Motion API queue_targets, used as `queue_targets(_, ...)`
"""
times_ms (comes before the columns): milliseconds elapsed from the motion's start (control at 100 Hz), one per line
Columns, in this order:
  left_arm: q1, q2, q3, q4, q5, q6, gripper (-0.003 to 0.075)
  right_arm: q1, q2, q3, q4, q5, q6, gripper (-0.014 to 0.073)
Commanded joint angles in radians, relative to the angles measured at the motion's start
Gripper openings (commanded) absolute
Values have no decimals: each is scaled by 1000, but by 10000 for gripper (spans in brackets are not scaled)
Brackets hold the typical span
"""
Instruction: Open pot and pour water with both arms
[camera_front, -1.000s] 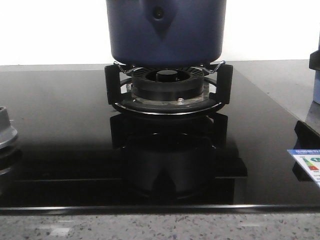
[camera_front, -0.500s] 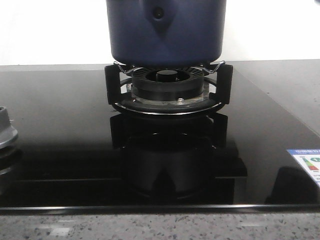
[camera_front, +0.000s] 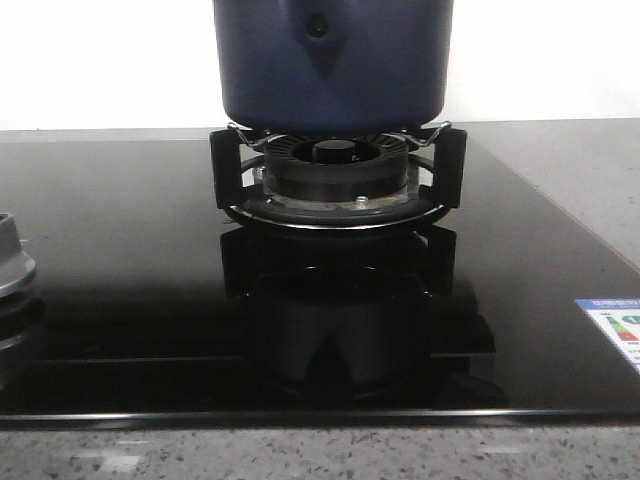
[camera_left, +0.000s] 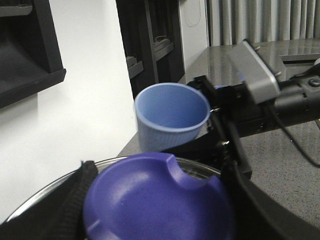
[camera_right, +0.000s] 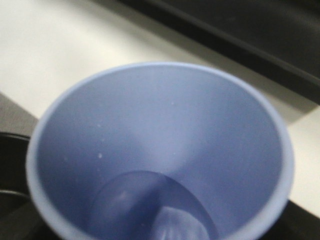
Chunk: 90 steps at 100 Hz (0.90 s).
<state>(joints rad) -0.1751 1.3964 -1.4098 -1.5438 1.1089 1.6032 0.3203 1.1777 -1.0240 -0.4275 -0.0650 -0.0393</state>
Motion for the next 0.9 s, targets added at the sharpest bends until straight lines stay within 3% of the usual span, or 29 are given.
queue_targets(0, 3, -48, -39, -101, 4, -15, 260, 29, 14, -78, -75, -53, -1, 258)
queue_targets(720, 3, -63, -39, -100, 4, -31, 261, 60, 195, -207, -735, -20, -1, 258)
queue_targets(890, 3, -63, -39, -100, 4, -31, 261, 60, 197, -207, -754, -10, -1, 258)
